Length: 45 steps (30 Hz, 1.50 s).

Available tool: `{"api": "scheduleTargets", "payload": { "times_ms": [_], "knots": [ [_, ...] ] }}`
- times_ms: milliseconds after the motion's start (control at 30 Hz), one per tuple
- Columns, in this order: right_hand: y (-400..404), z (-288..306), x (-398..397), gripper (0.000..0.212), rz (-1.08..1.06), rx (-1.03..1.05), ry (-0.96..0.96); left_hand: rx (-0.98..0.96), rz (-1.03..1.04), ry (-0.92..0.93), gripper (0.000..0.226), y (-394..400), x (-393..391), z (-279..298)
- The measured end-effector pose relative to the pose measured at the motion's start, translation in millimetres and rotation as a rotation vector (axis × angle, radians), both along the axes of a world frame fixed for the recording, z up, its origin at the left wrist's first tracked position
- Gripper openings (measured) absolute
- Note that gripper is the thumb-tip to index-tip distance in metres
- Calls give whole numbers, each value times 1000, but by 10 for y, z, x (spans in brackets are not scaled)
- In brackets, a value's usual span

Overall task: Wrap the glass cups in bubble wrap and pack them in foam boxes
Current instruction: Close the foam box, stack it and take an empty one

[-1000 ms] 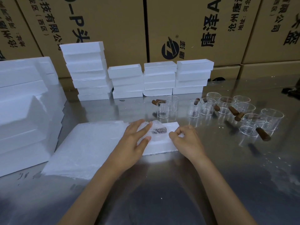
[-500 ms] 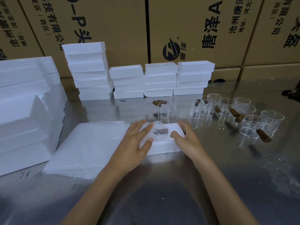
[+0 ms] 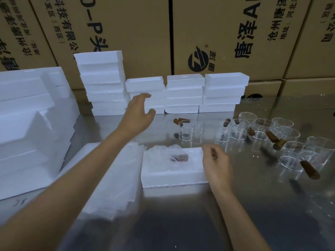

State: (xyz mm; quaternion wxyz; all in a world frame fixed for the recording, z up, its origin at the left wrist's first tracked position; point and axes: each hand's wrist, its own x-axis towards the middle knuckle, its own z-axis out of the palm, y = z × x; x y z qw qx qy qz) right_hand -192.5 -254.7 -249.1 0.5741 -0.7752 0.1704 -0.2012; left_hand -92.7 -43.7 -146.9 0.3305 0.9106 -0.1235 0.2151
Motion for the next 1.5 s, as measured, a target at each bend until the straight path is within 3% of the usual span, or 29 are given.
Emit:
{"api": "scheduleTargets", "payload": {
  "times_ms": [200, 333, 500, 633, 767, 967, 1167, 1333, 1433, 1500],
  "knots": [
    [-7, -12, 38, 29, -56, -46, 47, 227, 198, 53, 61, 7, 1231, 240],
    [0, -10, 46, 33, -85, -82, 70, 535, 321, 120, 28, -110, 1793, 195],
    [-3, -24, 60, 35, -82, -99, 90, 977, 377, 131, 29, -149, 2113, 150],
    [-6, -14, 70, 34, -86, -76, 86, 1241, 408, 2, 35, -80, 2093, 164],
    [-10, -3, 61, 34, -89, -76, 80, 1297, 347, -185, 29, -19, 1856, 261],
    [1, 3, 69, 35, -96, -63, 79, 1051, 189, -354, 46, 70, 1390, 379],
    [-4, 4, 55, 33, -86, -45, 64, 840, 109, -437, 43, 102, 662, 433],
    [-14, 76, -1, 31, -84, -53, 22, 185, 6, -434, 37, -60, -64, 293],
    [-1, 148, -50, 33, -92, -136, -134, -254, -99, -417, 33, -250, -522, 116],
    [53, 227, -100, 36, -38, -72, -252, -442, -164, -375, 30, -396, -785, -11]
  ]
}}
